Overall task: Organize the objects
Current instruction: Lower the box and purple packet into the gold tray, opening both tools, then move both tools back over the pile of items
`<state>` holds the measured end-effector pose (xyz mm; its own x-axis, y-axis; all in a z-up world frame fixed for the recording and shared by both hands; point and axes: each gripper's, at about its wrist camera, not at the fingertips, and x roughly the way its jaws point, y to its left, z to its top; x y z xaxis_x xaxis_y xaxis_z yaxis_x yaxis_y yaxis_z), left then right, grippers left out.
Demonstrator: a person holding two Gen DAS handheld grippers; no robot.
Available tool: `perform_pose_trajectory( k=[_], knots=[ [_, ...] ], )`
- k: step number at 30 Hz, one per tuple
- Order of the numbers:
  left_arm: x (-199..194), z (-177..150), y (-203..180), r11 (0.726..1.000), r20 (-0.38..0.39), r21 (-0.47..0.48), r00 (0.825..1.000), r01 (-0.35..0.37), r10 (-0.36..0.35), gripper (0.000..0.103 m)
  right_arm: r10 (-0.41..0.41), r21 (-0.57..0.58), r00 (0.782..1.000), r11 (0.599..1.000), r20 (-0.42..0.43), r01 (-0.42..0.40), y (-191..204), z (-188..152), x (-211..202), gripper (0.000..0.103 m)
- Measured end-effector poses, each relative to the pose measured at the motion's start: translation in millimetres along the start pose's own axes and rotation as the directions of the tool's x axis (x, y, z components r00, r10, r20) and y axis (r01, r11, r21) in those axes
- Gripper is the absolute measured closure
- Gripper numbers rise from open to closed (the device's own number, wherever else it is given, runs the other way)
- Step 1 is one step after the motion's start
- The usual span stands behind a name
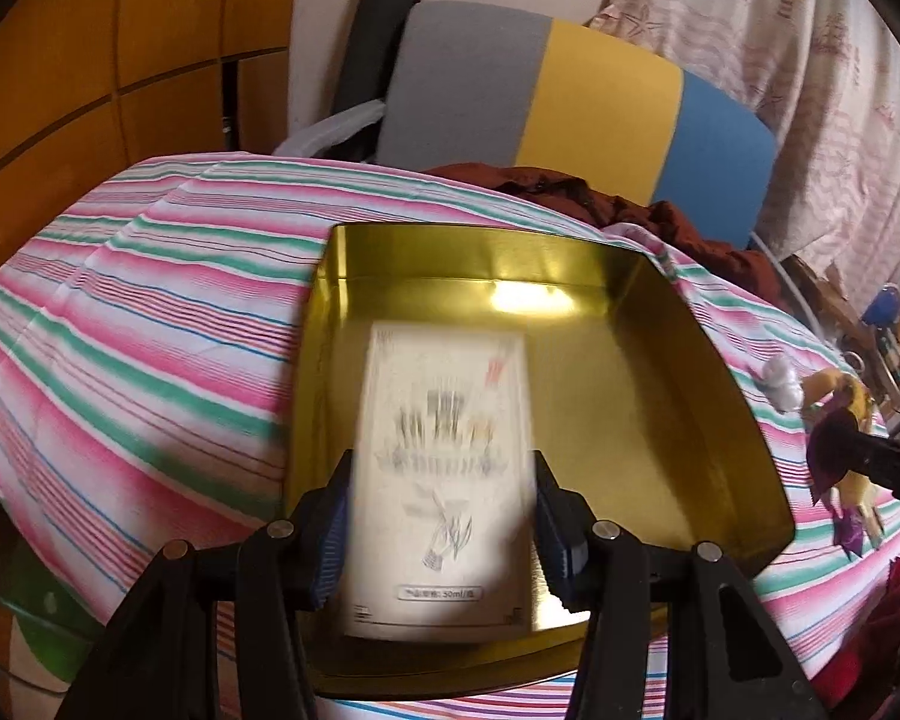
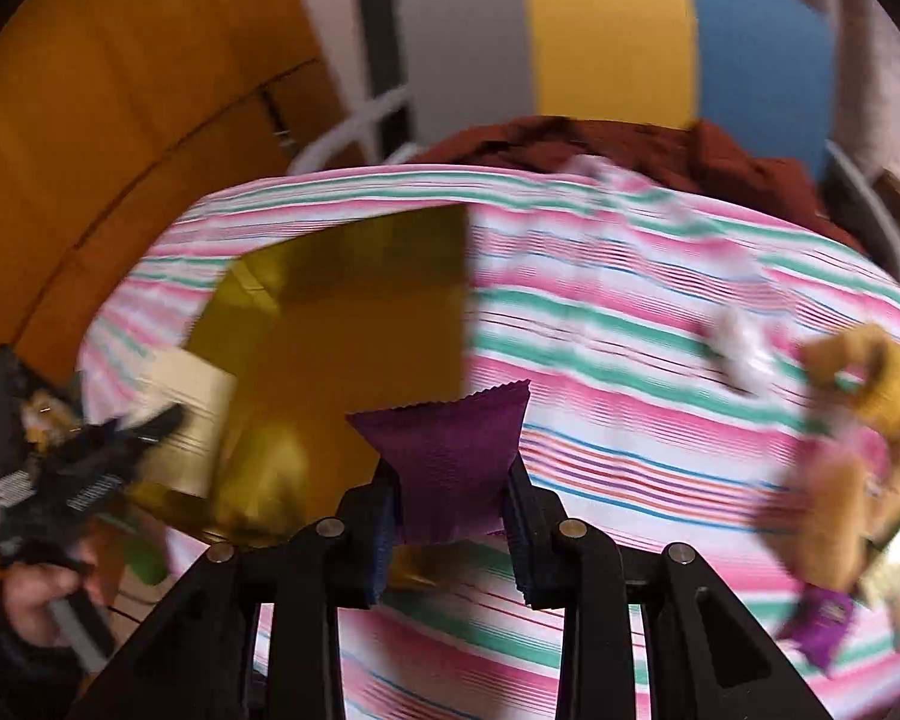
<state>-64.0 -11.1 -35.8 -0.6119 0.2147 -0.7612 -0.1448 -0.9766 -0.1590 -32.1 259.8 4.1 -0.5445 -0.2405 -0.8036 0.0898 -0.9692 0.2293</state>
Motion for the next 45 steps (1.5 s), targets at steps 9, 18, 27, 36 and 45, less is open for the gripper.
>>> perform_pose_trajectory(
  k=[9,18,27,36,45],
  knots=[
    [-25.0,-4.8,30.0,0.996,0.056,-0.067,0.996,-0.063,0.067,0.026,0.303,-0.036,0.953,0.952,-0.032,-0.304,77.8,-2.6,28.8,0.036],
    [-36.2,-7.4,26.7,0.996,0.092,-0.091,0.995,-0.020,0.028,0.029,0.035,-0.217,0.966,0.976,0.256,0.022,99.8,-36.4,-15.4,0.000],
    [-37.1,-11.0,-4.6,0.997,0.065,-0.006,0.995,0.071,-0.071,0.034,-0.017,-0.080,0.972,0.996,0.236,0.037,56.5,-54.6,-26.2,0.000],
    [-36.7,-14.8,-54.8,0.977,0.020,0.104,0.982,0.184,-0.187,0.032,-0.156,0.141,0.962,0.982,0.224,0.126,-31.2,-61.3,-54.7,0.000],
    [-27.8,-17.0,-113.6,0.939,-0.074,0.224,0.966,0.259,-0.249,0.033,-0.250,0.467,0.935,0.877,0.250,0.110,-162.8,-63.0,-124.0,0.000]
  ],
)
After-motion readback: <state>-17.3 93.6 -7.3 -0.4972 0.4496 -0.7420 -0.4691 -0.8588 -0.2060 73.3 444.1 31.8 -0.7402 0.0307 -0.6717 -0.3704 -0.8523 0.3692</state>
